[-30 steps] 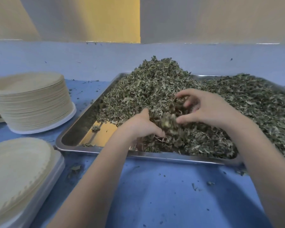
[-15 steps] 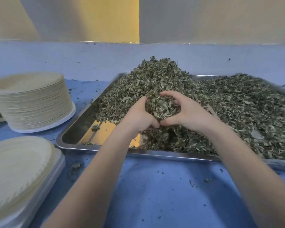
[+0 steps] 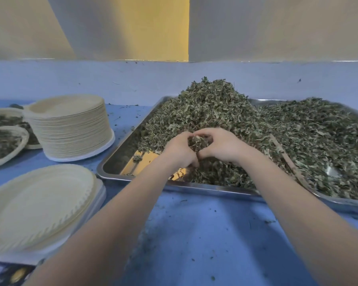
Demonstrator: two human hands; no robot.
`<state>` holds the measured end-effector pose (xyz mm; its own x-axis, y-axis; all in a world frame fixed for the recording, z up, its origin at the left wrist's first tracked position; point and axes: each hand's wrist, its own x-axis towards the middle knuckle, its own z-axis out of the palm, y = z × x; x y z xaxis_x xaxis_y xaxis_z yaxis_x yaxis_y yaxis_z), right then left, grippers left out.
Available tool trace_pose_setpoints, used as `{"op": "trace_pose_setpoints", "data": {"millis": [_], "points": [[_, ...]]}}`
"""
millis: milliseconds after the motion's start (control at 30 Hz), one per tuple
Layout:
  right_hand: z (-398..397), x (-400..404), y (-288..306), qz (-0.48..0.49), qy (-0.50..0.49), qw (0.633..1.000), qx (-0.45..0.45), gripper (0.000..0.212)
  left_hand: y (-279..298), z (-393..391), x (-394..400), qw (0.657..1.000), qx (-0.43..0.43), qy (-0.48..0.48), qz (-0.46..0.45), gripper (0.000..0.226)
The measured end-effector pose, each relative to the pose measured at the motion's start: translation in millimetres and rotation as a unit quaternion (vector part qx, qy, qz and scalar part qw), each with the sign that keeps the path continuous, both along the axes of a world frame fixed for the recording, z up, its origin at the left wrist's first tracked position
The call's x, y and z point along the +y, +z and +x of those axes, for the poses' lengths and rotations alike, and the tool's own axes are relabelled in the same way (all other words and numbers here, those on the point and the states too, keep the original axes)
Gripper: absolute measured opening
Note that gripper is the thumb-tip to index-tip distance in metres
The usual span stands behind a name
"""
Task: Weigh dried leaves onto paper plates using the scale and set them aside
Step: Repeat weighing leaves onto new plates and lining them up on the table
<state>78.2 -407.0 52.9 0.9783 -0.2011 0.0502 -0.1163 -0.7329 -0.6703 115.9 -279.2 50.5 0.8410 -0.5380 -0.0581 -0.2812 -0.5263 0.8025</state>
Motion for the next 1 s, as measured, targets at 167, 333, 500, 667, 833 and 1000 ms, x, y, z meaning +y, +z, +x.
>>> {"op": "trace_pose_setpoints", "data": {"millis": [167, 333, 500, 667, 833, 1000], "points": [[3, 4, 14, 0.002, -0.027, 0.996, -0.089, 0.052, 15, 14, 8, 0.998, -0.038, 0.040, -0.033, 0.053], [4, 19, 17, -0.014, -0.045, 0.992, -0.119, 0.041, 19, 16, 17, 0.995, -0.013, 0.067, -0.073, 0.038], [6, 48, 36, -0.032, -0.024, 0.988, -0.146, 0.044, 31, 18, 41, 0.990, -0.095, 0.089, -0.053, 0.046], [13, 105, 64, -0.046, 0.033, 0.985, -0.165, 0.047, 61, 14, 106, 0.983, -0.141, 0.111, -0.031, 0.049], [22, 181, 66, -0.011, 0.110, 0.981, -0.162, 0.051, 71, 6, 194, 0.981, -0.112, 0.153, -0.035, 0.038], [27, 232, 44, -0.021, 0.184, 0.981, -0.061, 0.046, 56, -9, 260, 0.992, 0.043, 0.120, -0.013, 0.034]]}}
